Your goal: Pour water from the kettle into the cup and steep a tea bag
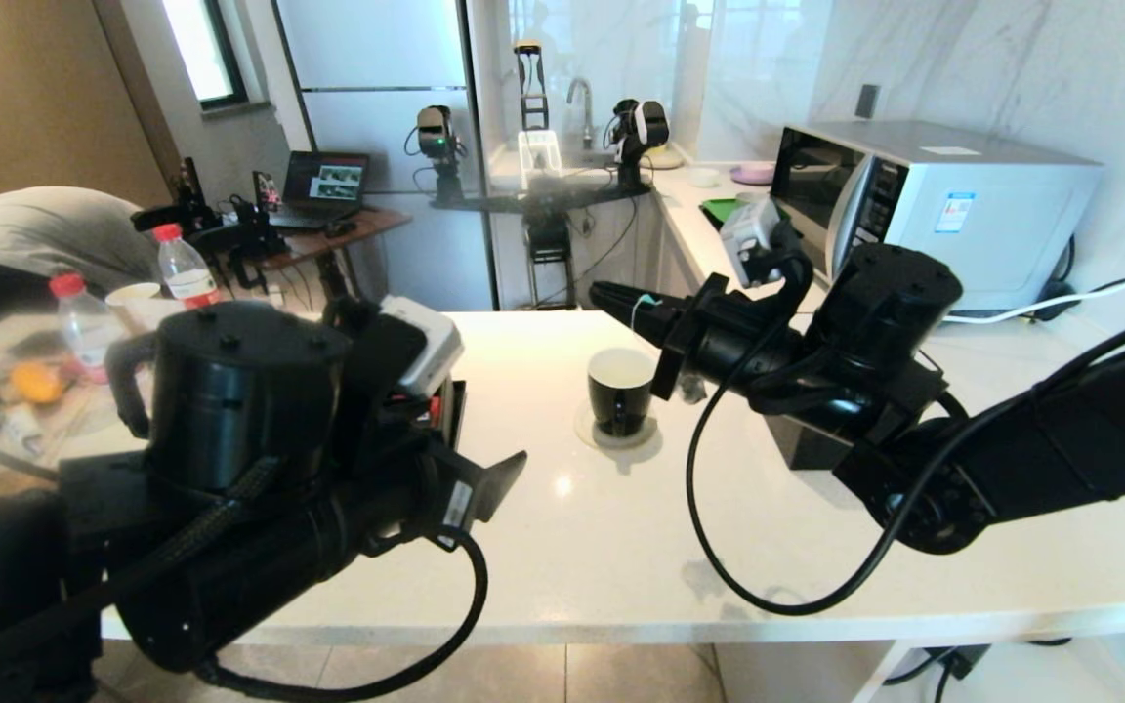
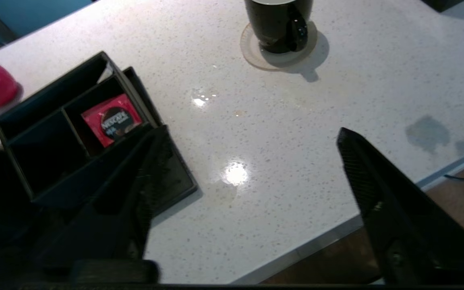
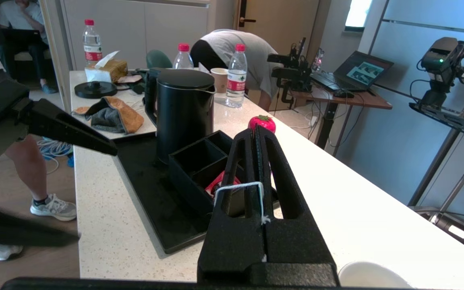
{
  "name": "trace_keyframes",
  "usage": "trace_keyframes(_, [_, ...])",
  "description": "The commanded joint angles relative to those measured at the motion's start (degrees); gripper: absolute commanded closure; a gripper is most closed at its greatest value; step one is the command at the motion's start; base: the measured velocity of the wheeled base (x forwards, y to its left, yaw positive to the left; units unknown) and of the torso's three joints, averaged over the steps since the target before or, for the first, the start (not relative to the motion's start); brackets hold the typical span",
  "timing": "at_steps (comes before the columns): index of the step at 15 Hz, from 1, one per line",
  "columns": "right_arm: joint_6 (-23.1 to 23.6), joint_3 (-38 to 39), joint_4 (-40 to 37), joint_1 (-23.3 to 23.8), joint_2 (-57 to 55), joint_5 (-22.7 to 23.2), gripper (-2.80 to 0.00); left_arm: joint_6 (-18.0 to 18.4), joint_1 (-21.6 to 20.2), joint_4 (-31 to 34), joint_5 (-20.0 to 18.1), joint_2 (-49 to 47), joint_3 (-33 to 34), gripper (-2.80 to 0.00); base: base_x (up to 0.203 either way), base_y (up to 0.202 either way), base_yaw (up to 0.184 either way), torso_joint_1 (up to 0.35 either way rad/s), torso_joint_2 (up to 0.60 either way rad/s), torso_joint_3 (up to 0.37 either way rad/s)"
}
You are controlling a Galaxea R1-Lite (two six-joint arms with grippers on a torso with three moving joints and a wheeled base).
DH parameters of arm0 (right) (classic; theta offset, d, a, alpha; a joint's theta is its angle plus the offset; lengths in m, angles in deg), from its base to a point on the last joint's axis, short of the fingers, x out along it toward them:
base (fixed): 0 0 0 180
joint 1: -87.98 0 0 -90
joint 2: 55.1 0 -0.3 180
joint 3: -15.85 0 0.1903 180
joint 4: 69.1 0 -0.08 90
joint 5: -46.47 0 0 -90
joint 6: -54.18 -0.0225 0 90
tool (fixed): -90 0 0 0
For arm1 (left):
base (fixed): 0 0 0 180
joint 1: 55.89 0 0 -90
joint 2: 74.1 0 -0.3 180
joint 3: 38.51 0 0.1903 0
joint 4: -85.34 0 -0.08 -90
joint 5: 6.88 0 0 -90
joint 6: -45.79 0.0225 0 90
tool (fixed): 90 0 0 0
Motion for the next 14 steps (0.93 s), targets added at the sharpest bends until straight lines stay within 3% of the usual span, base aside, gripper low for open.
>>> trace_keyframes(1, [0.03,0.1,0.39,0.1,0.28,0.18,0.0,0.01,-0.43,-0.14,0.57,0.93,1.23,0.0,0.0,0.0,0.0,0.0,0.0,0.0])
trace_keyframes(5, [0.03,0.46,0.57,0.27,0.28,0.18,0.0,0.89,-2.58,0.36,1.23,2.34,2.15,0.0,0.0,0.0,0.0,0.0,0.0,0.0])
trace_keyframes(8, [0.11,0.22,1.3,1.02,0.11,0.13,0.0,5.62,-7.1,-0.1,0.62,3.61,4.33,0.0,0.0,0.0,0.0,0.0,0.0,0.0])
trace_keyframes(11, [-0.15,0.22,1.62,1.88,0.28,0.09,0.0,1.71,-8.7,-1.37,0.46,4.88,5.02,0.0,0.0,0.0,0.0,0.0,0.0,0.0])
trace_keyframes(14, [-0.24,-0.07,1.54,3.22,0.2,0.09,0.0,-0.97,-10.75,-10.8,0.73,5.76,12.07,0.0,0.0,0.0,0.0,0.0,0.0,0.0])
